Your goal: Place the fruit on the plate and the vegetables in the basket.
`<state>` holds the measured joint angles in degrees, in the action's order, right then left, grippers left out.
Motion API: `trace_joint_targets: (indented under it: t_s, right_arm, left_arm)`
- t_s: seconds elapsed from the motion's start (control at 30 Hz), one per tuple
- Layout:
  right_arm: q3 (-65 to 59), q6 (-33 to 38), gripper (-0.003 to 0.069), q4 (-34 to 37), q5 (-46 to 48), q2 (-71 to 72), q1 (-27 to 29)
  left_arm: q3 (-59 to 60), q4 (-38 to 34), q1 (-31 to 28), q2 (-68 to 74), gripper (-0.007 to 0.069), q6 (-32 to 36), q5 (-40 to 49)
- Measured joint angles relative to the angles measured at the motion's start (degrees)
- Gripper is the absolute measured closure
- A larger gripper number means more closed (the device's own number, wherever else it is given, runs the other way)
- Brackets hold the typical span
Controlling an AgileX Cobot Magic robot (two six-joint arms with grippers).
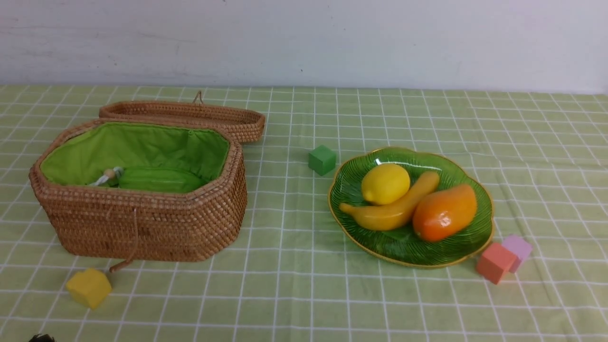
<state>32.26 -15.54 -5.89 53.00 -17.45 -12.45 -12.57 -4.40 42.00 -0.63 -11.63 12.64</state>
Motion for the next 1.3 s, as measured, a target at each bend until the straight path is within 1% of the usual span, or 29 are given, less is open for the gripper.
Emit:
trace_joint_targets:
  t_s: [0.07,0.1,0.17,0.27,0.33,0.4,1.3]
  right_arm:
    - [-7.1,3.5,0.0677,0.8,-8.4,4.7,4.9]
    - [-9.1,4.1,0.0677,1.4,-10.4,6.1,6.2]
    - [-16.3,6.9,0.0677,3.9,-18.0,10.8,9.6]
    - [-27.1,8.6,0.0677,5.9,-28.7,16.5,11.8]
    - [-31.5,8.6,0.0677,6.4,-31.5,17.7,11.9]
    - [-33.4,8.3,0.0677,6.4,-31.7,18.0,12.0]
    - [-33.4,8.0,0.0672,6.2,-31.4,18.0,12.0]
  left_arm:
    - [0.0,0.0,0.0,0.0,0.0589,0.0,0.0]
    - [0.0,0.0,0.0,0.0,0.0588,0.0,0.0]
    - [0.0,0.0,0.0,0.0,0.0587,0.0,0.0]
    - [0.0,0.0,0.0,0.0,0.0585,0.0,0.0]
    - [0.0,0.0,0.0,0.0,0.0585,0.0,0.0]
    - [0.0,0.0,0.0,0.0,0.0581,0.0,0.0]
    - [0.0,0.0,0.0,0.0,0.0559,0.0,0.0]
